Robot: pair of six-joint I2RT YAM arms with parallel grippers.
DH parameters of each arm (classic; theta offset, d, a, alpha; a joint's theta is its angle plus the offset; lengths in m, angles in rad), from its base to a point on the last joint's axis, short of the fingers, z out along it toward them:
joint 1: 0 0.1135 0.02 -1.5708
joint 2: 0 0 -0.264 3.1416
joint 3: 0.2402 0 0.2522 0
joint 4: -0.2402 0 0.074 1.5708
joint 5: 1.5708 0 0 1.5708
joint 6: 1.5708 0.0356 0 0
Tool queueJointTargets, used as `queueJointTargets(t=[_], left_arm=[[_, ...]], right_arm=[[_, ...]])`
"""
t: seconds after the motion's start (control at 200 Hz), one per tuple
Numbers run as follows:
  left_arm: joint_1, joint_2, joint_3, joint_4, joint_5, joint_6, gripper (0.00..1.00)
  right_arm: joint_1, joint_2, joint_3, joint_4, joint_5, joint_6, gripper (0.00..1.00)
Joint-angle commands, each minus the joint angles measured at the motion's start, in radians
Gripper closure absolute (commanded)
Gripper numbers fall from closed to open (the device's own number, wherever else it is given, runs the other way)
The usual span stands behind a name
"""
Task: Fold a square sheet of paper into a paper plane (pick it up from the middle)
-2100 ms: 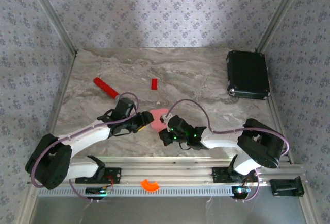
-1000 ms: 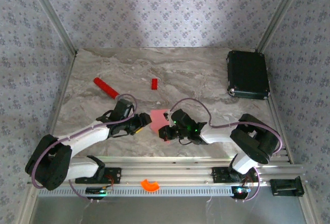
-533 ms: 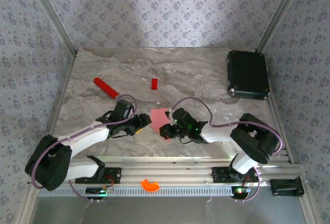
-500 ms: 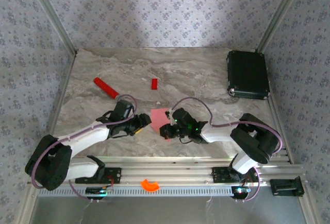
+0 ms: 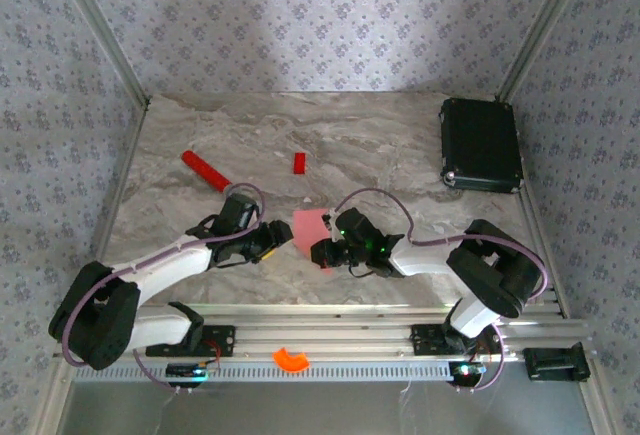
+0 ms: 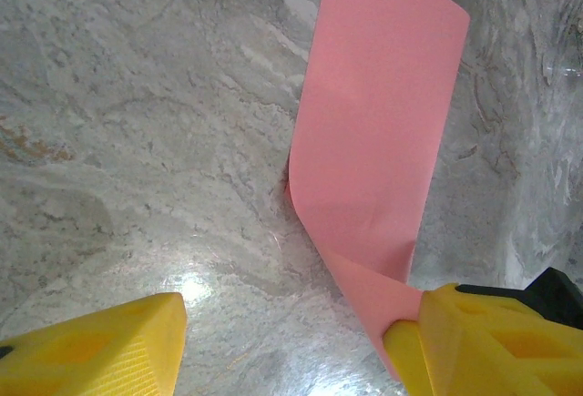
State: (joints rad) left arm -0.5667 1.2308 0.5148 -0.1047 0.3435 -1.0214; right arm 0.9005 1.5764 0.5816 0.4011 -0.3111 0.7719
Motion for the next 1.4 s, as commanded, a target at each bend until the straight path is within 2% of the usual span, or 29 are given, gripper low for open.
queueJointTargets(t=[0.0,1.399], left_arm=[[0.007,-0.010,0.004,-0.002,0.010,0.017,0.32],[0.008,0.042,0.019,0.000,0.024,0.040,0.32]], right_arm=[[-0.008,0.012,-0.011,-0.004,-0.003,0.020,1.00],[-0.042,0.033,-0.023,0.046,-0.020,0.063,1.00]])
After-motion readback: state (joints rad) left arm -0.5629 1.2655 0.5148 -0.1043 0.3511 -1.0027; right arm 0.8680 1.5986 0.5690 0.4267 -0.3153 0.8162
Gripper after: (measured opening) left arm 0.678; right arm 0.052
